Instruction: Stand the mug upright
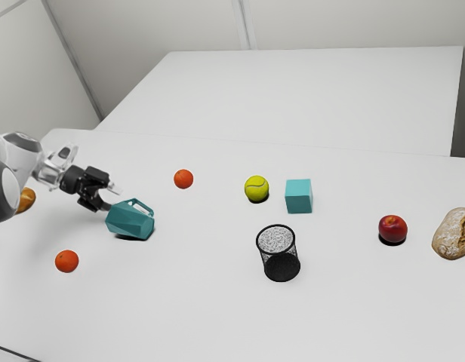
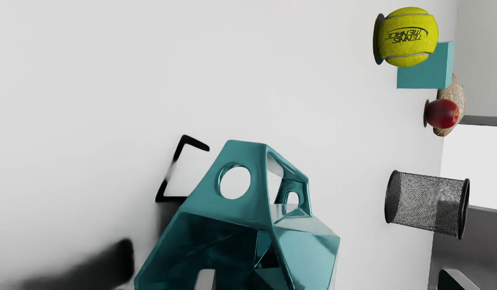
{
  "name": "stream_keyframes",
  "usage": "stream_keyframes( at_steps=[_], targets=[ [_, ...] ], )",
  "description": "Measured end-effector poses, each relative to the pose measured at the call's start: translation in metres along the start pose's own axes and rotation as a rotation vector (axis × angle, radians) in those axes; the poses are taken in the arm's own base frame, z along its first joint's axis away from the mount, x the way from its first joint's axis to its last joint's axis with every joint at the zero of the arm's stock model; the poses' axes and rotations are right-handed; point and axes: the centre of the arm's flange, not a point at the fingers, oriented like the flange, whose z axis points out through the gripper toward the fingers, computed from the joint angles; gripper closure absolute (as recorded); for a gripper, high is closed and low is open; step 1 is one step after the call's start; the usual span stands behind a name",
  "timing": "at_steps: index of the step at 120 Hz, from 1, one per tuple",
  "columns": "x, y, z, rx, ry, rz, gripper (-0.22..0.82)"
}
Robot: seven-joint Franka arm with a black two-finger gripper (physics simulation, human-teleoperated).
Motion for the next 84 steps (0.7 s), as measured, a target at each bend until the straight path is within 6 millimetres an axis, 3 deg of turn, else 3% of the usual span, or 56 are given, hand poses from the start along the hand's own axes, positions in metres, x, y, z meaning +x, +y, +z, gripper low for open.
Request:
stream_keyframes(
  at_steps=[51,56,73,84],
  targets=[
    [-0.010,0.003,0.033,-0.102,-0.057,0.095,0.01],
    [-0.010,0.003,0.034,-0.101,-0.055,0.103,0.08],
    [-0.011,0.001,0.036,-0.096,-0.051,0.114,0.43],
    [-0.012,-0.001,0.038,-0.097,-0.050,0.118,0.58]
  ],
)
